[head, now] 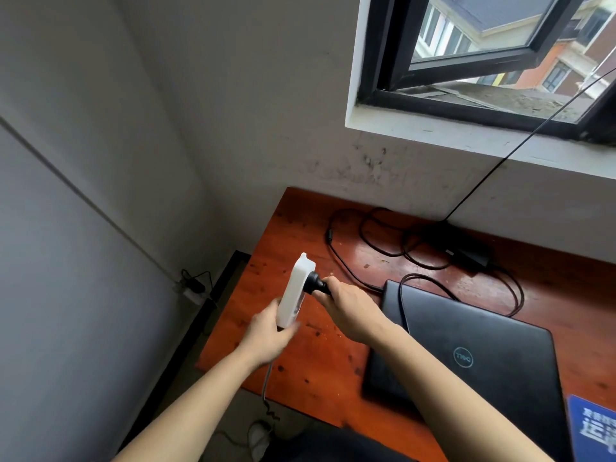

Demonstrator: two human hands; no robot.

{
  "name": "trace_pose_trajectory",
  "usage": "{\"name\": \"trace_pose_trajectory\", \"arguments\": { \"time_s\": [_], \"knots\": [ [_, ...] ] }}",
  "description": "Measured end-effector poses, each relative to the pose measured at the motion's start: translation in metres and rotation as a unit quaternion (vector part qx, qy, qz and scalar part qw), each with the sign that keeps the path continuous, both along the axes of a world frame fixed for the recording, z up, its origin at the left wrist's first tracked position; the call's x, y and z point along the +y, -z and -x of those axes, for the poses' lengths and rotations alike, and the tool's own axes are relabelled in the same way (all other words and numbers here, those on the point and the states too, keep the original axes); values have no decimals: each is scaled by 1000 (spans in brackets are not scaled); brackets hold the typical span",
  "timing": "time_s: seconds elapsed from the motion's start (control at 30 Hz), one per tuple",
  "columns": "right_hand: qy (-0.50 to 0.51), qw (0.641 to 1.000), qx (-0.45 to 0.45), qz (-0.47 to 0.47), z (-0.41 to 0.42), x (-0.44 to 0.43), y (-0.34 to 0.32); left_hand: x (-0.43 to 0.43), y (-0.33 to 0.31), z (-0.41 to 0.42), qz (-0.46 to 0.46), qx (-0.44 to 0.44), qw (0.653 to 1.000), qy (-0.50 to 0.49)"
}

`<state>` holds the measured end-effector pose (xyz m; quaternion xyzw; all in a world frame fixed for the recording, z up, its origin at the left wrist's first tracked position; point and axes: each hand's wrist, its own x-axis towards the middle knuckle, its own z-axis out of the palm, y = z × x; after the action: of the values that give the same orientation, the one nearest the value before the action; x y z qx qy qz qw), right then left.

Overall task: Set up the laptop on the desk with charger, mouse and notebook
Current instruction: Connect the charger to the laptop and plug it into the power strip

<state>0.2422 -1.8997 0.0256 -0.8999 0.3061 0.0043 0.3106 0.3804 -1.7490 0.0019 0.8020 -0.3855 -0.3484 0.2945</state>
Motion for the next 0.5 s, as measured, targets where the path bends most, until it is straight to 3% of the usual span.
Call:
{"name": "trace_pose_trajectory", "arguments": {
  "time_s": [0.13,0.23,0.37,0.5],
  "knots": [
    [-2,998,49,35,9,-8,13,-5,-3,-8,-52,28,996,72],
    [17,997,69,10,16,-20,26,-11,-3,-5,-95,-50,986,128],
    [81,995,49,0,23,-30,36,-25,12,11,-58,-19,998,29],
    [86,985,136,61,50,-45,51,-47,33,8,-61,-15,993,-99]
  ]
}}
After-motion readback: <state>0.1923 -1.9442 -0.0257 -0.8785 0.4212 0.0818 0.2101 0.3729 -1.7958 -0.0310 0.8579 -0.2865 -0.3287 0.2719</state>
